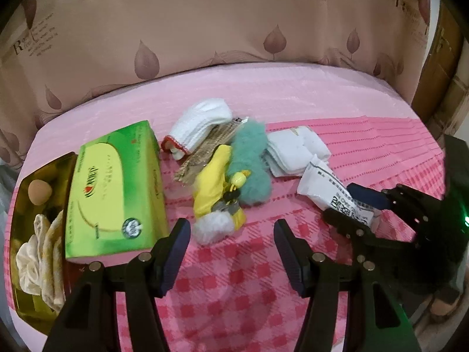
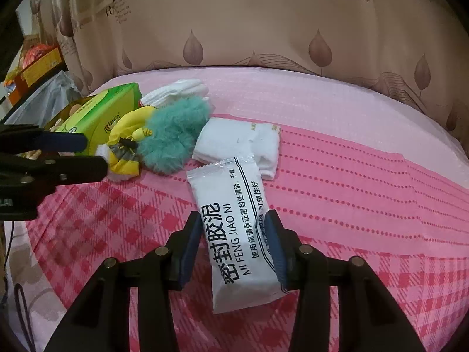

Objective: Organize soft objects
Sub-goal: 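Grasp the yellow plush with the left tool while the right tool holds the packet, then carry the yellow plush into the gold tin and open the left tool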

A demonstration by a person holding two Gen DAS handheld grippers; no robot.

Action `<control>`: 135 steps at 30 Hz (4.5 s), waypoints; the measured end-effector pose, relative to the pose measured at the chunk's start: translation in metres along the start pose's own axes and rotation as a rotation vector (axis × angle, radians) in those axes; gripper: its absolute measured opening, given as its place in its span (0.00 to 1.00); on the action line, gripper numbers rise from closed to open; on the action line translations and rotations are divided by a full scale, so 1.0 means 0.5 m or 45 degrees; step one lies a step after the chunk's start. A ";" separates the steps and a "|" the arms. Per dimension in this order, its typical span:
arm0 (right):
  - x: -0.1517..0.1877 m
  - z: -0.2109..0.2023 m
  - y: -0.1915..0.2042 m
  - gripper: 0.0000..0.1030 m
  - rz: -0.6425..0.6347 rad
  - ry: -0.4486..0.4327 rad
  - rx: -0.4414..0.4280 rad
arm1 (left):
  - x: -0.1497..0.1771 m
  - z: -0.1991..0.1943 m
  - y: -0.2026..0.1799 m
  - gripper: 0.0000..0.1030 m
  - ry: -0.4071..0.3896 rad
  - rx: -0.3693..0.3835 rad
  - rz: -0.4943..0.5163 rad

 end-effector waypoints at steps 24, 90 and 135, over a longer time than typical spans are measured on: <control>0.002 0.007 -0.010 0.47 0.067 0.019 -0.072 | -0.037 0.074 0.018 0.23 0.100 0.031 -0.153; 0.002 0.013 -0.001 0.47 0.043 0.032 -0.027 | 0.037 -0.164 0.476 0.22 -0.062 -0.269 -0.490; -0.002 0.020 0.002 0.48 0.015 0.056 0.021 | 0.118 -0.103 0.585 0.34 0.018 -0.299 -0.609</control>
Point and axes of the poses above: each gripper's, at about its wrist camera, not at the fingertips, and z roughly the way its jaws point, y to its left, x to its underside, the point moved 7 cm from there along z, roughly the way its jaws point, and after that the axes turned 11 degrees about y, right-handed, at the moved point
